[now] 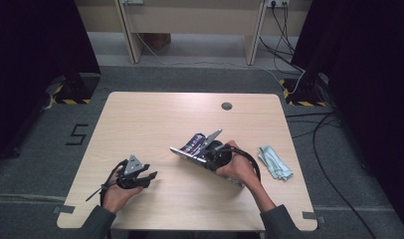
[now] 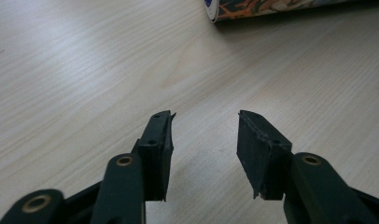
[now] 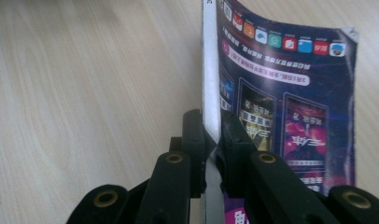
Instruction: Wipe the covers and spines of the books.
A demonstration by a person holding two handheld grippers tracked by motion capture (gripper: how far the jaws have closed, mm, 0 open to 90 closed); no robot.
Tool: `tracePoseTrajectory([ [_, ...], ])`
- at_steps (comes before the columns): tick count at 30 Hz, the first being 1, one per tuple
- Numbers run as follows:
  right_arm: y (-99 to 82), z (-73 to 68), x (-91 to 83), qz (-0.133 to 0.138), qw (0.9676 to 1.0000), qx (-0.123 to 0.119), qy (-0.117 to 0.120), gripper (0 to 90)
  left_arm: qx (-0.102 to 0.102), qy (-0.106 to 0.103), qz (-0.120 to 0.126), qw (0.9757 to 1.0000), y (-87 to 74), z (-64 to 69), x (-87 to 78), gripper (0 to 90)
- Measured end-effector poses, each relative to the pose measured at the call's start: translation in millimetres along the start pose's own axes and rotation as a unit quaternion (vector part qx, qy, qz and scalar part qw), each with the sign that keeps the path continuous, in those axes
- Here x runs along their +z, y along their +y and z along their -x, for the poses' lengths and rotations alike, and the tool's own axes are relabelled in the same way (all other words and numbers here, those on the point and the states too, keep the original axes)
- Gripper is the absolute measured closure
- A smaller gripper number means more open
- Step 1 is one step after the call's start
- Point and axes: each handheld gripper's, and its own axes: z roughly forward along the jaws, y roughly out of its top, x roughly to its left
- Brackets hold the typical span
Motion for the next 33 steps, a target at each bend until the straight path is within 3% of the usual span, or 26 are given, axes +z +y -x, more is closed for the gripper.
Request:
tracePoseTrajectory([
  [16, -9.8, -9.5, 19.4, 0.000, 0.9999, -0.001, 0.016, 80.5, -0.042, 0.002, -0.055, 0.9976, -4.7, 0.0, 8.7, 32.4],
  [33, -18.2, -22.4, 35.4, -0.013, 0.9995, 0.001, 0.029, 71.4, -0.071, 0.013, -0.043, 0.9965, -5.4, -11.2, 5.1, 31.4],
])
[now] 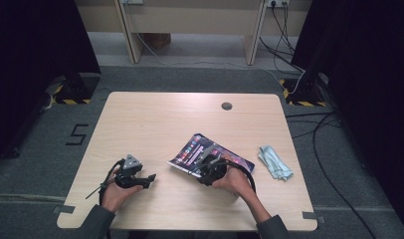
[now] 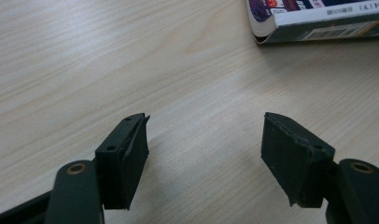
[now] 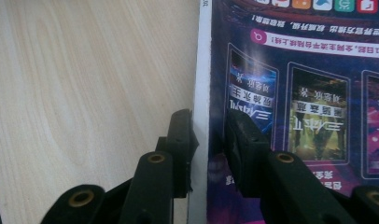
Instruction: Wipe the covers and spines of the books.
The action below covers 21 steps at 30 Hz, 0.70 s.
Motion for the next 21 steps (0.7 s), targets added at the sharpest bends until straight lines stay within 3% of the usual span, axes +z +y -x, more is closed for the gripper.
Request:
tracePoseTrajectory([
  [9, -4.5, -11.5, 9.8, -0.009, 0.9999, -0.011, -0.001, 63.8, -0.005, 0.002, 0.005, 1.0000, 1.0, -0.9, -1.6, 31.3],
  [16, -10.7, -12.0, 10.7, 0.000, 0.9995, 0.010, 0.029, 61.5, 0.001, -0.004, 0.005, 1.0000, 1.2, 3.5, 0.4, 31.5],
  [21, -21.0, -4.4, -5.2, 0.019, 0.9990, 0.037, 0.016, 54.6, 0.007, -0.015, 0.012, 0.9998, 3.1, 8.7, 2.6, 31.7],
])
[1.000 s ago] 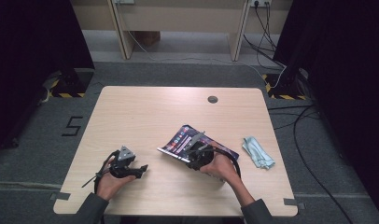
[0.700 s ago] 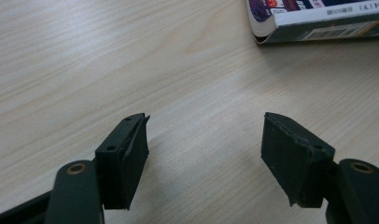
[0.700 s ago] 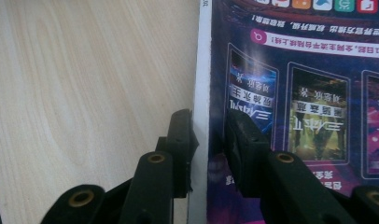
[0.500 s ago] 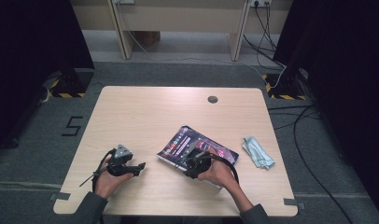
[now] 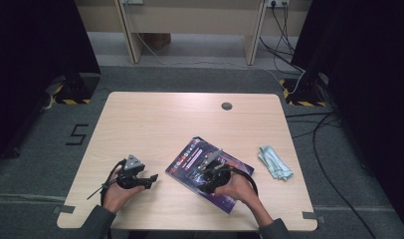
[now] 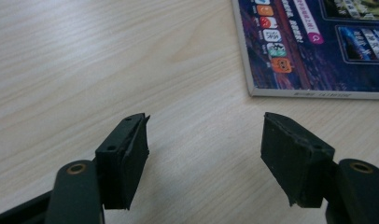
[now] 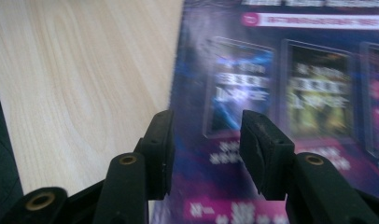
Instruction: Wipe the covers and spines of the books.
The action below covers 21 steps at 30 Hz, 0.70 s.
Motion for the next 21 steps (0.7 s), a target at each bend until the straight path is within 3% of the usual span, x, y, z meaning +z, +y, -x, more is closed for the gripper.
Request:
tracePoseTrajectory([
  [5, -24.2, 18.5, -22.3, 0.018, 0.9972, 0.055, -0.048, 46.0, 0.005, -0.015, 0.011, 0.9998, 2.6, 4.7, 3.6, 31.7],
  [7, -33.4, 24.0, -28.4, 0.018, 0.9946, 0.077, -0.068, 41.8, 0.003, -0.025, 0.019, 0.9995, 4.3, 6.1, 6.0, 31.6],
  [8, -41.3, 27.5, -32.9, 0.021, 0.9917, 0.098, -0.080, 40.7, 0.002, -0.027, 0.020, 0.9994, 5.0, 6.6, 6.3, 31.5],
  [10, -49.3, 30.4, -36.7, 0.020, 0.9900, 0.109, -0.088, 39.6, -0.003, -0.035, 0.028, 0.9990, 7.4, 8.6, 8.8, 30.9],
  [17, -86.3, 34.2, -52.6, 0.027, 0.9782, 0.174, -0.110, 37.2, 0.017, -0.065, 0.023, 0.9975, 12.5, 22.0, 20.1, 28.4],
  [19, -94.3, 33.3, -54.3, 0.028, 0.9782, 0.175, -0.109, 37.2, 0.020, -0.068, 0.025, 0.9972, 14.2, 25.2, 21.7, 28.2],
  [21, -100.9, 31.5, -54.7, 0.025, 0.9757, 0.188, -0.109, 36.8, 0.021, -0.070, 0.025, 0.9970, 16.4, 27.0, 23.9, 27.6],
])
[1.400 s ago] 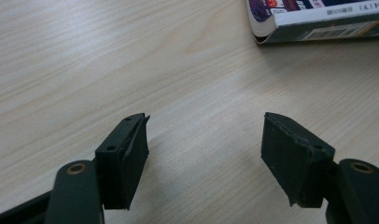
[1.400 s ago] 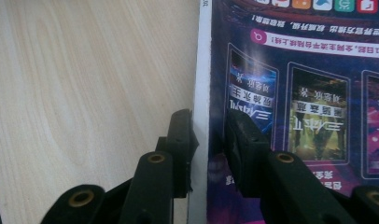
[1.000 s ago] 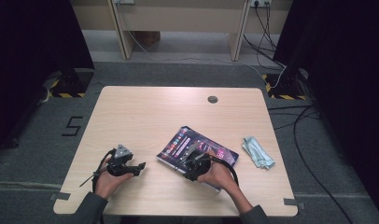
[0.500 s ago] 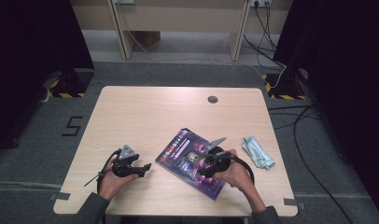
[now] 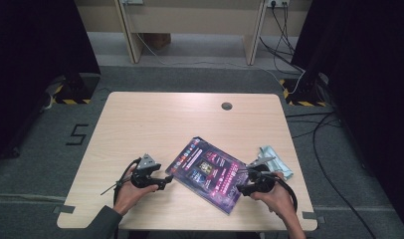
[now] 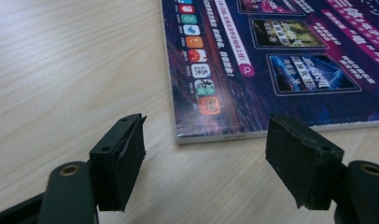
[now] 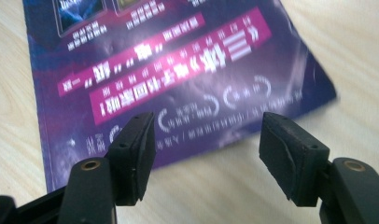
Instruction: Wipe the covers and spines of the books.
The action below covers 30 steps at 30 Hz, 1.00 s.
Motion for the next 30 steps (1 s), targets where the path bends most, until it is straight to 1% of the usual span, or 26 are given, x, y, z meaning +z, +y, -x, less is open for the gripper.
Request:
tracePoseTrajectory([
  [2, -2.3, 0.5, 1.2, -0.003, 1.0000, 0.003, 0.003, 36.7, 0.002, -0.005, 0.002, 1.0000, 1.4, 0.6, 3.8, 27.4],
  [4, -3.0, 1.1, 3.7, -0.007, 1.0000, 0.004, 0.005, 36.6, -0.005, -0.013, 0.006, 0.9999, 3.3, 1.6, 7.5, 27.2],
  [5, -3.2, 0.2, 5.4, -0.011, 0.9998, 0.010, 0.009, 36.6, -0.006, -0.015, 0.007, 0.9998, 3.8, 1.8, 8.3, 27.2],
  [6, -3.3, 1.0, 6.3, -0.011, 0.9999, 0.007, 0.009, 36.4, -0.006, -0.016, 0.006, 0.9998, 4.8, 2.2, 10.2, 27.1],
  [7, -3.6, 1.0, 8.9, -0.014, 0.9997, 0.014, 0.012, 36.2, -0.007, -0.016, 0.005, 0.9998, 5.2, 2.6, 11.4, 27.0],
  [8, -3.9, 2.0, 10.5, -0.014, 0.9997, 0.017, 0.014, 36.0, -0.005, -0.017, 0.000, 0.9998, 5.6, 2.7, 12.9, 26.9],
  [10, -4.8, 4.7, 15.0, -0.016, 0.9991, 0.033, 0.021, 35.0, -0.005, -0.020, -0.008, 0.9998, 5.0, 3.5, 17.0, 26.5],
  [11, -4.9, 5.2, 15.5, -0.009, 0.9990, 0.037, 0.024, 34.7, -0.001, -0.023, -0.015, 0.9996, 4.4, 3.6, 18.4, 26.5],
  [13, -4.2, 6.4, 15.5, -0.002, 0.9990, 0.038, 0.023, 34.7, 0.003, -0.027, -0.016, 0.9995, 4.1, 5.2, 19.2, 26.8],
  [17, -0.1, 5.4, 19.2, 0.001, 0.9994, 0.032, 0.011, 31.3, 0.007, -0.026, -0.021, 0.9994, 3.4, 8.0, 17.4, 27.0],
  [19, 4.3, 4.7, 22.7, 0.002, 0.9997, 0.023, -0.004, 30.5, 0.011, -0.026, -0.027, 0.9992, 1.9, 10.7, 14.7, 26.4],
  [22, 11.7, 4.1, 26.9, 0.002, 0.9998, 0.013, -0.018, 29.2, 0.016, -0.028, -0.036, 0.9988, -2.0, 15.3, 8.3, 25.7],
  [24, 17.8, 6.1, 30.2, 0.002, 0.9998, 0.009, -0.020, 28.8, 0.020, -0.029, -0.043, 0.9985, -5.4, 19.0, 2.8, 26.1],
  [25, 20.1, 7.0, 31.5, 0.002, 0.9998, 0.008, -0.020, 28.7, 0.019, -0.028, -0.047, 0.9984, -7.1, 21.6, 0.1, 26.5],
  [26, 22.9, 8.8, 33.3, 0.003, 0.9998, 0.002, -0.019, 28.5, 0.020, -0.024, -0.049, 0.9983, -9.4, 25.9, -2.3, 26.5],
  [28, 28.9, 12.8, 36.6, 0.003, 0.9999, -0.004, -0.015, 28.5, 0.035, -0.019, -0.057, 0.9976, -12.5, 33.7, -5.4, 25.3],
  [29, 31.0, 13.5, 37.6, 0.002, 0.9999, 0.001, -0.015, 28.5, 0.043, -0.017, -0.062, 0.9970, -13.8, 38.2, -7.2, 25.3],
  [30, 34.2, 15.1, 39.2, 0.001, 0.9999, -0.001, -0.016, 28.4, 0.047, -0.016, -0.065, 0.9967, -15.1, 42.4, -9.1, 25.1],
])
